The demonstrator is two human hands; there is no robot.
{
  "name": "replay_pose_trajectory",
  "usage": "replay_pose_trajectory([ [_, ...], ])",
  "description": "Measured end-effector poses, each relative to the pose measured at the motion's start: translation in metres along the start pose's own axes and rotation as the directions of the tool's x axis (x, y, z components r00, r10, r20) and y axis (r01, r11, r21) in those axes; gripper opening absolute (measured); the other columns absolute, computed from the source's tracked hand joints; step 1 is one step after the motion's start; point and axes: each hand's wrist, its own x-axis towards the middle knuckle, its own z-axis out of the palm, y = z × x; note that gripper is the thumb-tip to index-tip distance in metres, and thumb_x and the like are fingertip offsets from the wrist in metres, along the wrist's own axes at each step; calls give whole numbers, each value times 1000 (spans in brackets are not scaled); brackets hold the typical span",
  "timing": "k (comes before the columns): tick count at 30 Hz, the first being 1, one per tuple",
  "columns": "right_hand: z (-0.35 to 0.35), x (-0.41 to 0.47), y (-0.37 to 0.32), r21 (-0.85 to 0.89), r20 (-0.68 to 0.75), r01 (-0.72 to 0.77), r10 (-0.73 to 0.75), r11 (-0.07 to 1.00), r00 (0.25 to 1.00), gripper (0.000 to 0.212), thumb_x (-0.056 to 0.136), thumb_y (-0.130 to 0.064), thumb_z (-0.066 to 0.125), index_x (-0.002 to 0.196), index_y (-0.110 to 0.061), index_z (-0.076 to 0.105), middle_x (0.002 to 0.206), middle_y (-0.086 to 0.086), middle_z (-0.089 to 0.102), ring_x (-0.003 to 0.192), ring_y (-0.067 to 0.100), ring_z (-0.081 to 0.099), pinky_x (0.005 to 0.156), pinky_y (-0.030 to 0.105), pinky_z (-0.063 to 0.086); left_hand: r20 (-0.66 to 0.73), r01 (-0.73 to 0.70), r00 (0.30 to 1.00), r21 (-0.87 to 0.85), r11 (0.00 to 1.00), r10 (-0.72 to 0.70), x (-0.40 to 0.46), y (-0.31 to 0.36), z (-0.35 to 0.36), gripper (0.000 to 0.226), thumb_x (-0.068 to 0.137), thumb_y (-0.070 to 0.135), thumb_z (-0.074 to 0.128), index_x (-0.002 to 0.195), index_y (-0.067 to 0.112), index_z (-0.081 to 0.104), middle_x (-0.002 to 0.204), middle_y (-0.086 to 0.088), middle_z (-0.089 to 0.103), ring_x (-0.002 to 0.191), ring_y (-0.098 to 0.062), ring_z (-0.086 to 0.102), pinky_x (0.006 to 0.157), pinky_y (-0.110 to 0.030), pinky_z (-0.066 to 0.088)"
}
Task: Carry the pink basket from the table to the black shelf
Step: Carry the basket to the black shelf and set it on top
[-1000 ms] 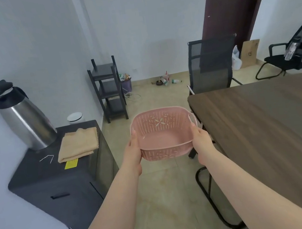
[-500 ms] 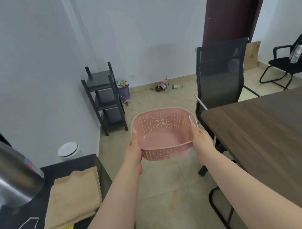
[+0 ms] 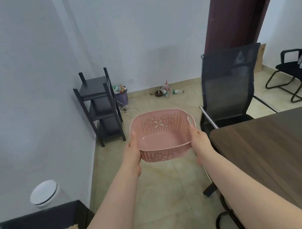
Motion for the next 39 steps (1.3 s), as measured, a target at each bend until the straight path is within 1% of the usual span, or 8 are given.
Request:
replay_pose_trajectory([
  [6, 7, 108, -35, 6, 44, 12, -12, 1000, 999, 50, 101, -40, 36, 128, -4, 56, 110, 7, 60, 98, 21, 54, 79, 30, 40, -32, -26, 999, -4, 1000, 26, 90, 27, 50, 70, 85, 73, 43, 131, 23, 61, 119, 2, 71, 111, -19, 63, 109, -44, 41],
  [11, 14, 185, -73, -42, 76, -21, 24, 999, 997, 58, 98, -49, 36, 136, -8, 51, 131, 9, 58, 120, 27, 52, 87, 33, 38, -80, -52, 996, -21, 998, 50, 149, 55, 85, 73, 79, 77, 47, 126, 23, 64, 118, 2, 71, 112, -18, 62, 109, -44, 41],
  [14, 20, 223, -87, -62, 93, -20, 26, 998, 995, 65, 94, -56, 37, 135, -9, 53, 132, 9, 58, 120, 28, 53, 85, 33, 39, -105, -36, 994, -35, 999, 33, 180, 66, 99, 71, 82, 74, 48, 128, 22, 63, 117, 1, 71, 111, -18, 62, 108, -43, 43],
  [20, 40, 289, -112, -65, 113, -38, 45, 997, 993, 59, 99, -47, 32, 140, -6, 46, 138, 10, 53, 127, 28, 47, 91, 33, 35, -127, -51, 991, -43, 998, 45, 243, 94, 119, 63, 88, 68, 47, 128, 22, 63, 116, -1, 70, 110, -21, 62, 107, -45, 44],
  [26, 77, 360, -134, -62, 109, -23, 29, 998, 994, 59, 98, -50, 34, 134, -5, 50, 132, 12, 56, 120, 27, 51, 87, 34, 35, -127, -29, 992, -15, 999, 27, 322, 120, 126, 76, 77, 80, 43, 129, 28, 63, 122, -3, 70, 115, -26, 61, 107, -48, 42],
  [29, 101, 402, -143, -66, 89, -18, 24, 998, 996, 57, 99, -48, 34, 132, -5, 51, 127, 11, 57, 118, 28, 51, 87, 34, 35, -141, -1, 990, -25, 1000, -3, 371, 133, 128, 76, 80, 78, 41, 132, 27, 61, 124, -2, 68, 120, -26, 58, 110, -47, 38],
  [34, 148, 477, -169, -61, 79, -14, 19, 998, 997, 53, 99, -45, 34, 129, -6, 54, 128, 12, 59, 102, 23, 53, 85, 33, 38, -117, 13, 993, -39, 999, -17, 457, 170, 127, 80, 75, 80, 47, 133, 25, 60, 126, -1, 67, 118, -24, 59, 109, -47, 41],
  [39, 197, 542, -202, -40, 63, 4, -1, 999, 998, 55, 99, -46, 34, 130, -4, 52, 128, 12, 58, 111, 25, 54, 85, 32, 37, -84, -29, 996, 7, 1000, 30, 541, 219, 124, 82, 69, 84, 48, 129, 30, 63, 124, 1, 68, 116, -22, 59, 108, -46, 41],
])
